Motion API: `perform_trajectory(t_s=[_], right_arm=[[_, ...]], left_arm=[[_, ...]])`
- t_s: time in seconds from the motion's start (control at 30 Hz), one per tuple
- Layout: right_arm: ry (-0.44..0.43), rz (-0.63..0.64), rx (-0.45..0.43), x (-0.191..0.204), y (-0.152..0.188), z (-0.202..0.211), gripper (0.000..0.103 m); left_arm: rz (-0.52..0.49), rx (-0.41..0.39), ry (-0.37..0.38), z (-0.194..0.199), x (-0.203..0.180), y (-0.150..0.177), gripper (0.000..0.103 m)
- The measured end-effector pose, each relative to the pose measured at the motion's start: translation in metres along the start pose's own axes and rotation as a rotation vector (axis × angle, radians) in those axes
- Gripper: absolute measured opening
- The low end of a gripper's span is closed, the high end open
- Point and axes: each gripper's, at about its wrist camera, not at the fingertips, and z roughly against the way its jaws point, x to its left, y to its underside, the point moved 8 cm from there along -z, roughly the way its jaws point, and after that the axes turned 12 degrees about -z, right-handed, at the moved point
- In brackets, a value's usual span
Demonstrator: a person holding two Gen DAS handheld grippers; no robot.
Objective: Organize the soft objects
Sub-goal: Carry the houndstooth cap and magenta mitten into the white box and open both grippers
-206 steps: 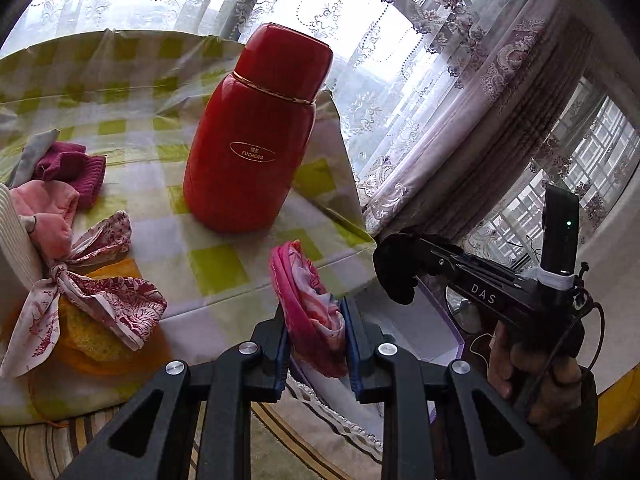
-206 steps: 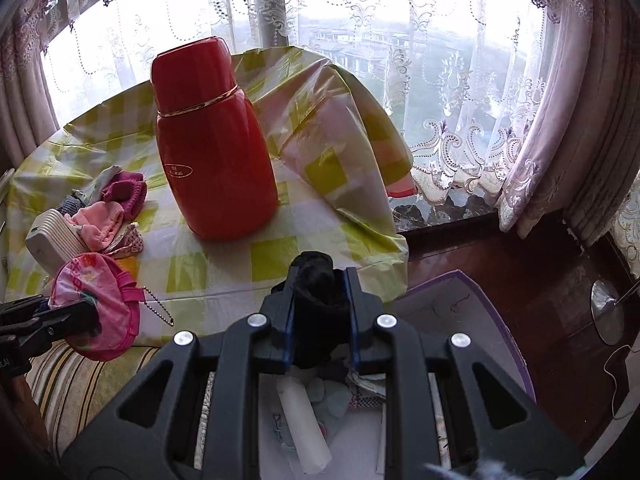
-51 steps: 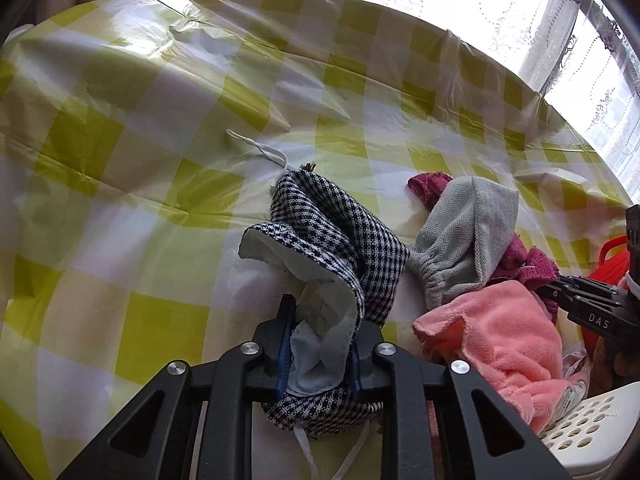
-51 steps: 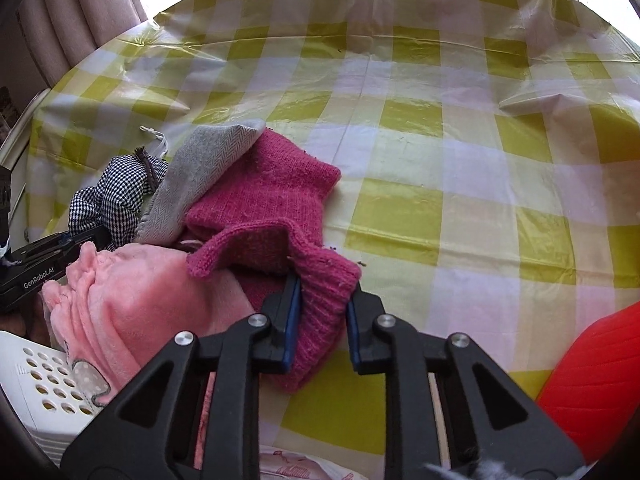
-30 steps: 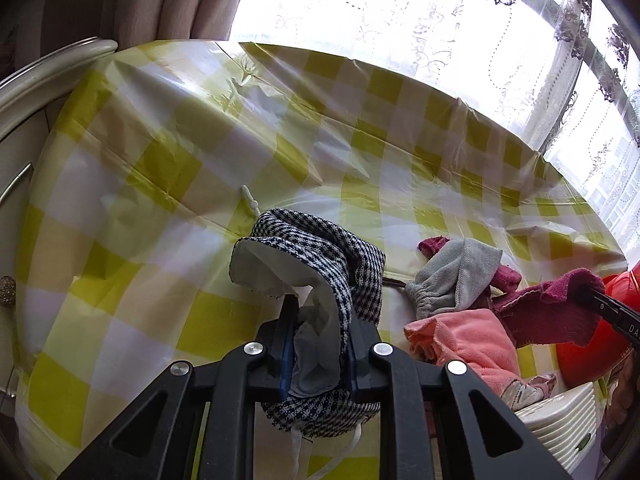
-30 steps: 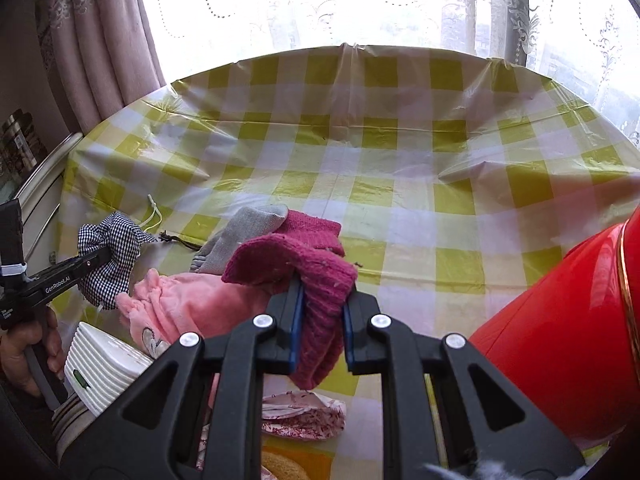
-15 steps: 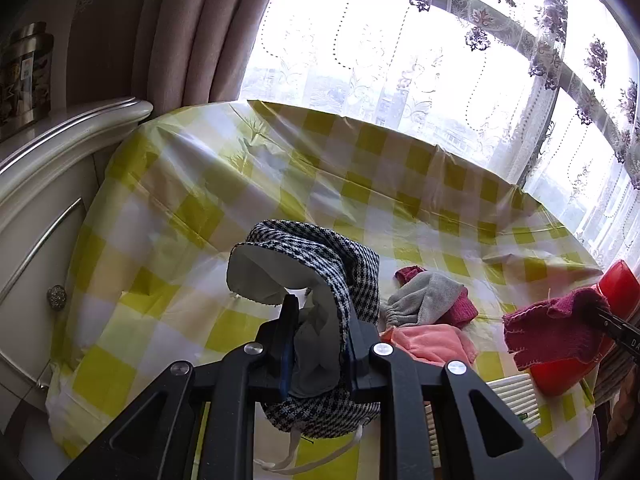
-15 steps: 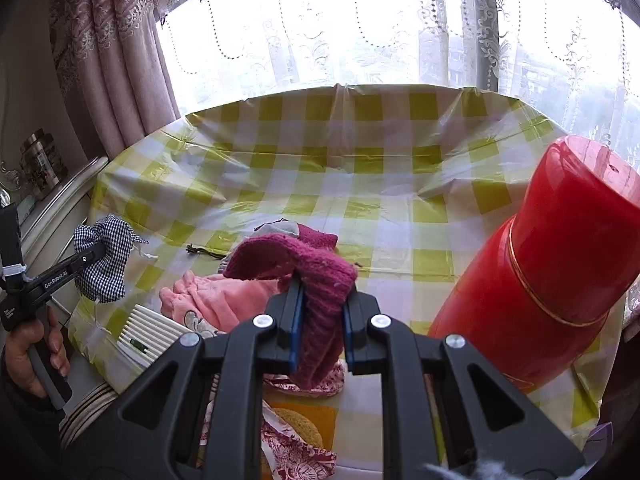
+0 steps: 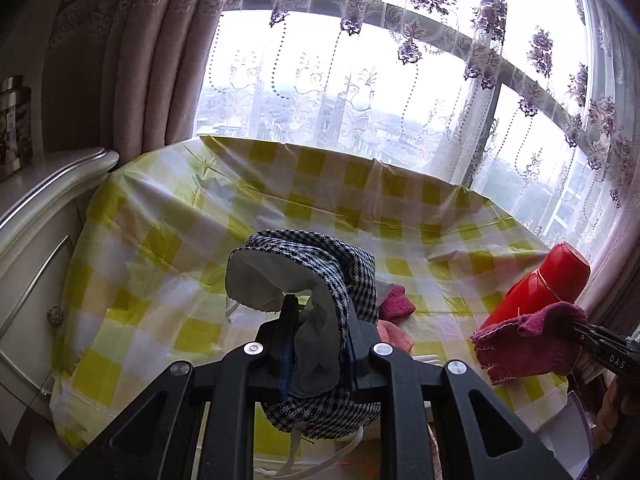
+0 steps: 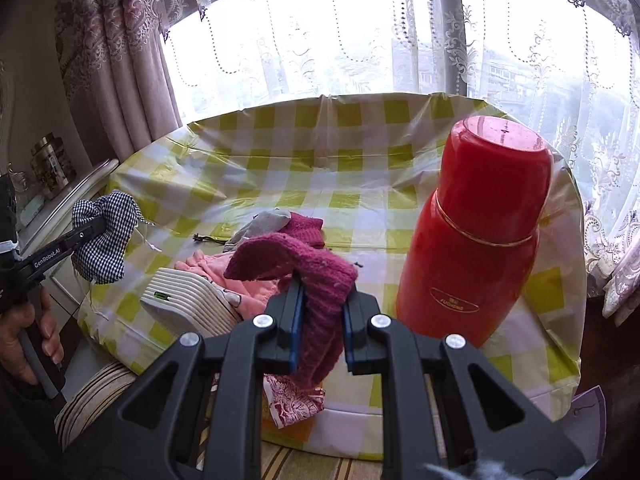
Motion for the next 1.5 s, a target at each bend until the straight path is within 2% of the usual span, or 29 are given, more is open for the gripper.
perform_trajectory(t_s=[0.87,1.5], right_arm=[[0.159,-0.109,-0.050,-0.096,0.035,0.094,0.019],[0.380,-0.202,-0.067,-0.194,0.078,0.170,0.020]], left_arm=[[-0.196,-0.002,0.291,0.043,-0.178,0.004,0.021],[-0.313,0.106,0.592,0.076,-0.321,0.065,0.021]])
